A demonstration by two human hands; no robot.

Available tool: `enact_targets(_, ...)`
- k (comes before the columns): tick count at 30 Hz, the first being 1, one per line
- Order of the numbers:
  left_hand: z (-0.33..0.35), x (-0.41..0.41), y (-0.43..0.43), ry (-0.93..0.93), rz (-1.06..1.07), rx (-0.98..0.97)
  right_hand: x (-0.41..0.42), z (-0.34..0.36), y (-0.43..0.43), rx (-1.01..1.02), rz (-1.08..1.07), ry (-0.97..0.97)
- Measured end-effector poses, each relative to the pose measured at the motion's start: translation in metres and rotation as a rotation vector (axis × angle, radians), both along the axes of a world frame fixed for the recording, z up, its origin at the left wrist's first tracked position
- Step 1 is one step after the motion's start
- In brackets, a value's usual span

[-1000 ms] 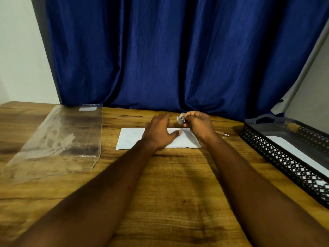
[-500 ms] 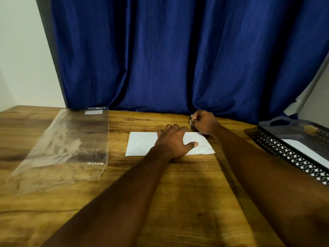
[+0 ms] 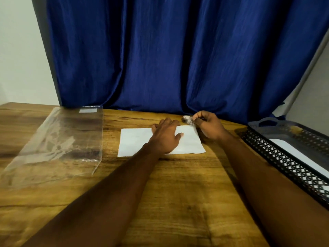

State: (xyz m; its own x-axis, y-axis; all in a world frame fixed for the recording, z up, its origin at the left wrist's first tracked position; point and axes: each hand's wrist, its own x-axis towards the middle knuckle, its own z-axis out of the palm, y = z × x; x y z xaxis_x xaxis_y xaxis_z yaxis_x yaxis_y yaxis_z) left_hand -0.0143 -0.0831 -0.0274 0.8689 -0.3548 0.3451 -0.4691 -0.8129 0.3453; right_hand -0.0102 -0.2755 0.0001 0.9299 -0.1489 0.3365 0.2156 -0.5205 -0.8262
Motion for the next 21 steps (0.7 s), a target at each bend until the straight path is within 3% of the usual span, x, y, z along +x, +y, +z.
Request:
enact_targets(6,0.004,0.004,0.005,-0.113,0.079,-0.076,-0.025,-0.009,-0.007,0.020,0.057,0.047)
enact_targets(13,0.014,0.001,0.009,-0.258,0.077,-0.030,-0.035,-0.001,0.008,-0.279,0.150,-0.064)
enact_targets(21,0.011,0.004,0.011,-0.307,0.040,-0.038,-0.035,-0.003,0.006,-0.339,0.153,-0.213)
